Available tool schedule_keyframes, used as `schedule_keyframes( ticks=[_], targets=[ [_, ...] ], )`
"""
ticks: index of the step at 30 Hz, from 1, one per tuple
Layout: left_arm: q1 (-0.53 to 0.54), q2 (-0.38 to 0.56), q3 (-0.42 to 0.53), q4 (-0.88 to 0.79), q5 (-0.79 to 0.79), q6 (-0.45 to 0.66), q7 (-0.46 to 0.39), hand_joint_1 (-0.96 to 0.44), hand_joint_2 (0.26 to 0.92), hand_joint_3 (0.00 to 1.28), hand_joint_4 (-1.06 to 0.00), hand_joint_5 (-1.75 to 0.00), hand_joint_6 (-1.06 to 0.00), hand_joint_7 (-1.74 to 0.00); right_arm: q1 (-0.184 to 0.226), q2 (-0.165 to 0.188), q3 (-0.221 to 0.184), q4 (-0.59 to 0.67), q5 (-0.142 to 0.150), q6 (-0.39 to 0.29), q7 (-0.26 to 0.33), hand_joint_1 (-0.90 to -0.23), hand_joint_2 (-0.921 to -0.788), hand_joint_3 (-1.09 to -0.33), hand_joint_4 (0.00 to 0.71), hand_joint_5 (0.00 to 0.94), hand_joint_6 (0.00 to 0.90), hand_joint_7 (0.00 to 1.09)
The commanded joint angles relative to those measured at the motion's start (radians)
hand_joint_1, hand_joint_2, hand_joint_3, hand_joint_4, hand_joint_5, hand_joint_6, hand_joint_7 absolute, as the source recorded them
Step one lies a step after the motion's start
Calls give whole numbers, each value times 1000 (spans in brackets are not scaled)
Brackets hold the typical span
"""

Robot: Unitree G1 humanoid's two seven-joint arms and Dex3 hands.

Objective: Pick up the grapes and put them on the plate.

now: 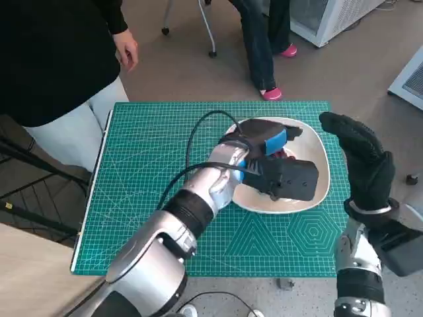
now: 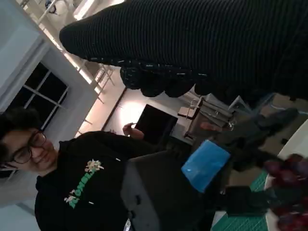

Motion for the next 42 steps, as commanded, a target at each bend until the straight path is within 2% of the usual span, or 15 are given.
schedule_keyframes(
  ticks=[1, 6, 13, 18, 26, 37, 42],
  targets=[
    [21, 40, 21, -28, -19, -41, 29, -556, 921, 181, -372, -37, -384, 0, -1, 9, 8, 20, -16, 17, -7, -454, -921, -610, 315, 1, 298, 0],
    [56, 94, 44, -67, -34, -99, 61, -573, 921, 260, -289, -6, -364, -1, -9, 12, 11, 33, -11, 16, -1, -455, -921, -610, 315, 1, 296, 0],
    [112, 167, 81, -125, -60, -168, 102, -603, 921, 371, -256, -1, -346, 0, -24, 17, 11, 60, -4, 11, 11, -450, -921, -610, 316, 1, 293, 0],
    [153, 209, 144, -153, -118, -241, 113, -632, 921, 459, -246, -1, -336, 0, -35, 25, 14, 78, -4, 7, 18, -446, -921, -607, 322, 4, 292, 0],
    [191, 225, 278, -133, -278, -349, 56, -675, 921, 544, -261, -7, -327, 0, -54, 30, 13, 106, -8, 2, 24, -456, -921, -593, 330, 7, 291, 1],
    [199, 252, 333, -117, -341, -375, -21, -684, 921, 583, -253, -1, -316, -2, -67, 32, 8, 134, 2, -1, 45, -455, -921, -572, 337, 7, 311, 12],
    [230, 256, 401, -144, -423, -409, -71, -679, 921, 590, -227, 0, -314, -1, -70, 32, 7, 139, 0, -3, 46, -458, -921, -564, 341, 8, 318, 15]
  ],
)
